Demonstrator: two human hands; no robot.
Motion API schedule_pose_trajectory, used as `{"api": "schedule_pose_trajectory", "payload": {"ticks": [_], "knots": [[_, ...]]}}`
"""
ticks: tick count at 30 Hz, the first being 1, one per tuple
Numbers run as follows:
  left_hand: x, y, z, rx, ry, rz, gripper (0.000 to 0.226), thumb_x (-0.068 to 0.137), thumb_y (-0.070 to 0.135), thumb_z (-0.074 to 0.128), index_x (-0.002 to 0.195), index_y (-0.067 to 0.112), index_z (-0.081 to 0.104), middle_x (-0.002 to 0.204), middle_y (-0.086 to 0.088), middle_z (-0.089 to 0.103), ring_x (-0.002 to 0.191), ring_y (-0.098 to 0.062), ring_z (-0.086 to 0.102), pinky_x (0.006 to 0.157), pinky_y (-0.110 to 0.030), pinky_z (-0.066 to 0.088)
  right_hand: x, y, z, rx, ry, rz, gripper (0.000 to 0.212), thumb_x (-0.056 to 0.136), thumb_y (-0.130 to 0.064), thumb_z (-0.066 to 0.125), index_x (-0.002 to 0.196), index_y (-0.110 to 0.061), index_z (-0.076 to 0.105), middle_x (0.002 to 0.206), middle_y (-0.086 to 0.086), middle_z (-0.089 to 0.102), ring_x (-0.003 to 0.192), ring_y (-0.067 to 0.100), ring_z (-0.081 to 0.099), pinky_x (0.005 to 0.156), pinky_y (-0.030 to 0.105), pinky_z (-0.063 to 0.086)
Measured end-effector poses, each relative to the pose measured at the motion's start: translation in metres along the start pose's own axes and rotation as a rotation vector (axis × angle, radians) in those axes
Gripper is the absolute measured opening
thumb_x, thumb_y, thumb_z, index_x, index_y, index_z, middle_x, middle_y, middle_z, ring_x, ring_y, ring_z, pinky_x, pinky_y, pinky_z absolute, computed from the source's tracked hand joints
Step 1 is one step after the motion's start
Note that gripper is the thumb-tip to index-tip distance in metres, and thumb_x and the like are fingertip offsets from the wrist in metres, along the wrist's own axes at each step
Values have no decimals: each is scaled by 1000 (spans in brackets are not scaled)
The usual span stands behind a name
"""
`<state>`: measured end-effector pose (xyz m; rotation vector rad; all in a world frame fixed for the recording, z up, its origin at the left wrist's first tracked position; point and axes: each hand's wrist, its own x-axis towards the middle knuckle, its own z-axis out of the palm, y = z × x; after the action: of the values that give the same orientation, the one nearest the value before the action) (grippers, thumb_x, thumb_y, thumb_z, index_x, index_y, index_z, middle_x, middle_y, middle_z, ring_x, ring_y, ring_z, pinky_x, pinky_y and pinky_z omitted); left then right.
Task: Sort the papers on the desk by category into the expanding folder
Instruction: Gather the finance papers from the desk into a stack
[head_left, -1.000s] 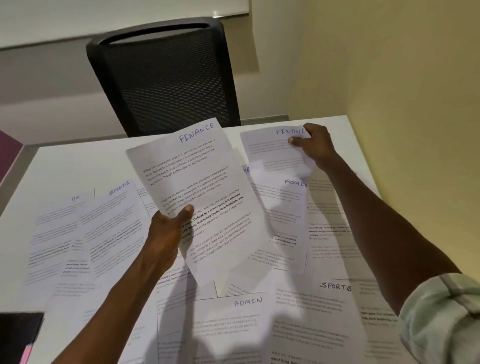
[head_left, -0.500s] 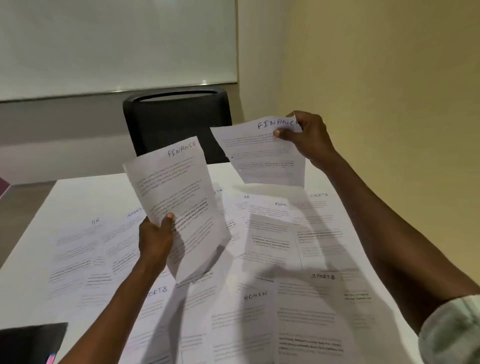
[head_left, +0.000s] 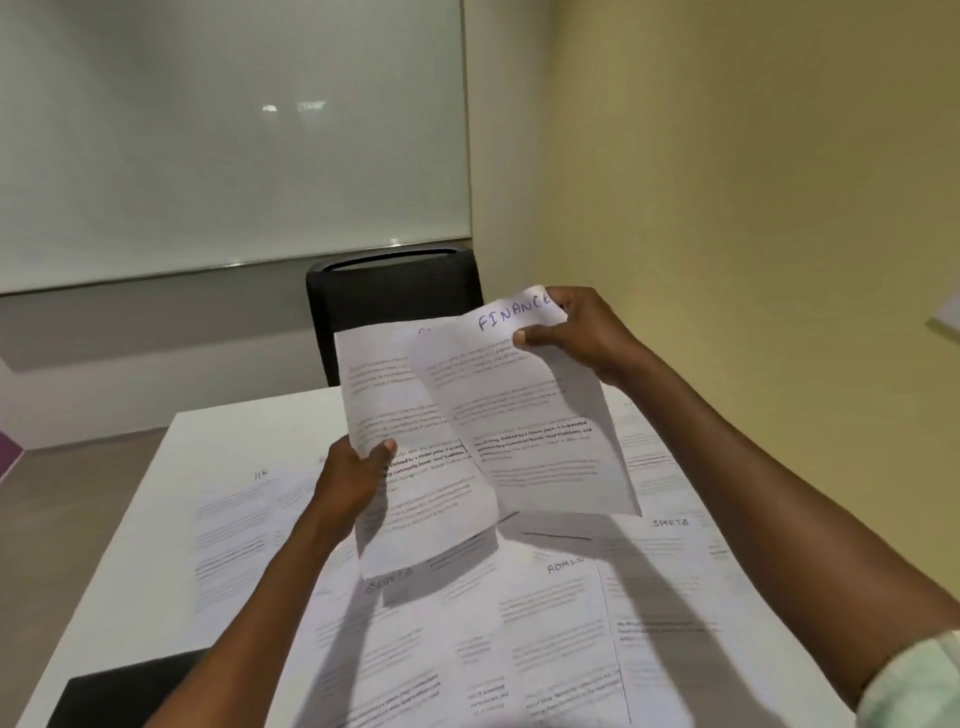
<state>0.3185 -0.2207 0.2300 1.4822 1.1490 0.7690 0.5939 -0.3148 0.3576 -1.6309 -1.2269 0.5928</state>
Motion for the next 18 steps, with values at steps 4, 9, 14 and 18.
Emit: {"api": "schedule_pose_trajectory", "payload": {"ticks": [4,9,14,18], "knots": [[-10,-11,-13,194,104,90,25,100,18,54,121,6,61,103,-5,66,88,-23,61,74,-29,45,-15,0,14,24,-48,78,29,74,-15,83,101,-17,74,91,-1,77,81,19,73,69,30,57],[-16,-16,-22,240,111,98,26,100,17,54,122,4,61,106,-9,66,91,-27,61,76,-31,44,-22,-10,26,134,-74,88,31,75,-9,81,105,-13,74,93,4,77,83,23,74,72,32,59],[-25,-6,-11,-108,-140,-65,4,95,10,62,97,12,65,72,3,72,65,-11,69,56,-23,54,-20,1,38,171,-12,172,29,75,-11,81,103,-8,74,94,9,76,83,27,74,79,41,60],[-40,-7,8,-308,-370,-201,26,91,1,59,84,15,79,89,-10,76,65,-15,73,54,-25,57,-23,23,49,106,39,239,23,79,-15,78,101,-10,73,96,7,75,81,22,73,79,38,59]]}}
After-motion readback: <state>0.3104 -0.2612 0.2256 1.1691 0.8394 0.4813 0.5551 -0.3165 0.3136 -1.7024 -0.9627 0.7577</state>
